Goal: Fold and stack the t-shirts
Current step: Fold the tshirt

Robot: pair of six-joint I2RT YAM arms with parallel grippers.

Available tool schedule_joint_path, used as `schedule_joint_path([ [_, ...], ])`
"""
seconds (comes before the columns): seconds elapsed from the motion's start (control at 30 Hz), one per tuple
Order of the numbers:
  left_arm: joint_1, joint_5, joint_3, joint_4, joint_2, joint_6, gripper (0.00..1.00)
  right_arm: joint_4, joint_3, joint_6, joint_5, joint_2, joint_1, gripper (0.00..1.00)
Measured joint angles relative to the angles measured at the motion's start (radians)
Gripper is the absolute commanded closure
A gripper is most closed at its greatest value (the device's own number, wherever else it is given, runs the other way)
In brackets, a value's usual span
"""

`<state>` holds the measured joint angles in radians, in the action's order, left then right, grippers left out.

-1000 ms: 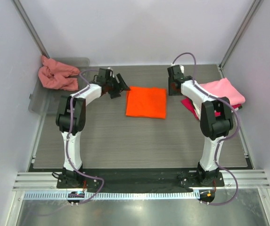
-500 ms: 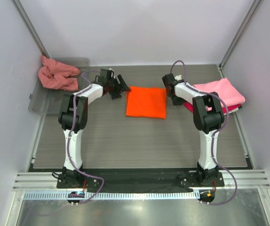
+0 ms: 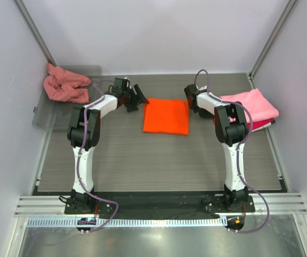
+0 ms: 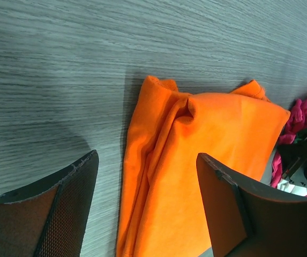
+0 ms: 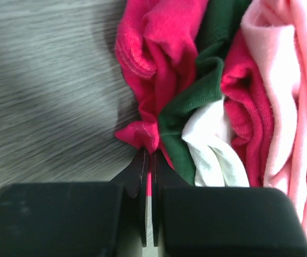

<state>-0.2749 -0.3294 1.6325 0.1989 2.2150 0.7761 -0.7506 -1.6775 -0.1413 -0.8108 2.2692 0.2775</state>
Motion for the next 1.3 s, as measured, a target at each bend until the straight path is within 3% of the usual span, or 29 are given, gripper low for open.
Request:
schedule_joint_path([
  [0.27,0.001,0.000,0.000,0.002,0.000,-0.004,0.27,-0.033,-0.068,-0.017,0.136,0.000,0.003,0.99],
  [0.4,0.002,-0.003,0.000,0.002,0.000,-0.004,0.27,-0.052,-0.187,-0.034,0.256,0.032,0.016,0.98],
  [0.47,0.002,-0.004,0.000,0.002,0.000,-0.004,0.26,-0.060,-0.299,-0.045,0.302,0.085,0.030,0.84],
  [0.5,0.002,-0.004,0.000,0.001,0.000,-0.004,0.26,-0.068,-0.356,-0.052,0.313,0.113,0.036,0.59],
  [0.6,0.002,-0.004,0.000,0.001,0.000,-0.006,0.25,-0.060,-0.500,-0.072,0.344,0.189,0.051,0.39],
  [0.73,0.002,-0.004,0.000,0.000,0.000,-0.010,0.24,-0.039,-0.492,-0.094,0.372,0.177,0.060,0.34],
  [1.0,0.002,-0.010,0.000,-0.005,0.012,-0.011,0.23,0.078,-0.237,-0.181,0.528,-0.040,0.023,0.33],
  [1.1,0.001,-0.006,0.000,-0.004,0.012,-0.018,0.30,0.149,-0.166,-0.209,0.623,-0.113,-0.003,0.33],
  [1.13,0.000,-0.005,0.000,-0.003,0.012,-0.019,0.40,0.175,-0.148,-0.217,0.654,-0.130,-0.013,0.32],
  [1.23,-0.004,-0.003,0.000,-0.002,0.016,-0.023,0.53,0.243,-0.108,-0.237,0.762,-0.151,-0.038,0.32],
  [1.3,-0.008,-0.002,0.000,-0.001,0.021,-0.022,0.56,0.295,-0.072,-0.250,0.836,-0.151,-0.050,0.33],
])
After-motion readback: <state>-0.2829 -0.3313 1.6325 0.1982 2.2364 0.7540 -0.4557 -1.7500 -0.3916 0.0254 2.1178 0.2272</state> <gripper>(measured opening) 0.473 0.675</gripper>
